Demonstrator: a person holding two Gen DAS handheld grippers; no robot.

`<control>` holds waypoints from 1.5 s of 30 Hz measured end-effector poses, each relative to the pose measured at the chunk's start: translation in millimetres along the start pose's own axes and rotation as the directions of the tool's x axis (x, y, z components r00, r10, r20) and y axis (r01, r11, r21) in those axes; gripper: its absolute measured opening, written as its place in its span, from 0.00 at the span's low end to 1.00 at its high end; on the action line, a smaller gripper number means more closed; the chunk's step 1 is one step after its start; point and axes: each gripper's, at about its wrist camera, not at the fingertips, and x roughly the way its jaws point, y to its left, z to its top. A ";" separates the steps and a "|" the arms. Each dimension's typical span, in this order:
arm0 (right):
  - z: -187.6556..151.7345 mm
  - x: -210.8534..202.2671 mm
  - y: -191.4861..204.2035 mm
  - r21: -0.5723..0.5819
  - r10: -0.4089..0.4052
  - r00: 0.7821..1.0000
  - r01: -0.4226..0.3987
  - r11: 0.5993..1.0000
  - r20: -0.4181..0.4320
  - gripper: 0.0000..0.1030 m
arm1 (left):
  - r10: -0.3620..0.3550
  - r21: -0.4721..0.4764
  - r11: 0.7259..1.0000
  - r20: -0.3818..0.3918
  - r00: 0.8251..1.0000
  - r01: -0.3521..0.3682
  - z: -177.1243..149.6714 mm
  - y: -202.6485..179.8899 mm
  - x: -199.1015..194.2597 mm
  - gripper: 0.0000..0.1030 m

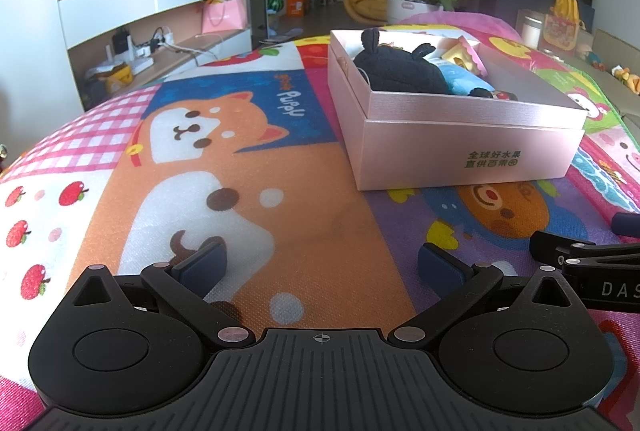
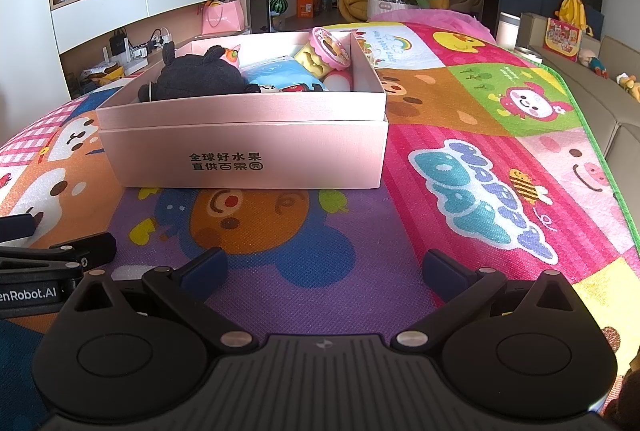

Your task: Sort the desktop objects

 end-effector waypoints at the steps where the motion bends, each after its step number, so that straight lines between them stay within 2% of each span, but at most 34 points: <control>1: 0.0 -0.2 0.3 -0.001 -0.001 1.000 0.001 1.000 0.000 1.00 | 0.001 0.002 1.000 0.000 1.000 -0.001 -0.2 -0.4 0.1 1.00; 35: -0.5 -0.7 0.6 0.000 0.000 1.000 0.000 1.000 0.000 1.00 | 0.003 0.003 1.000 0.001 1.000 -0.003 -2.3 -2.5 -0.6 1.00; 40: -0.5 -0.8 0.8 0.000 0.000 1.000 0.000 1.000 0.001 1.00 | -0.021 -0.011 1.000 -0.029 0.999 0.021 1.3 1.7 0.3 1.00; 45: -0.3 -0.6 1.3 0.000 0.000 1.000 0.000 1.000 0.001 1.00 | -0.001 -0.012 1.000 -0.038 0.999 0.001 1.2 0.0 0.0 1.00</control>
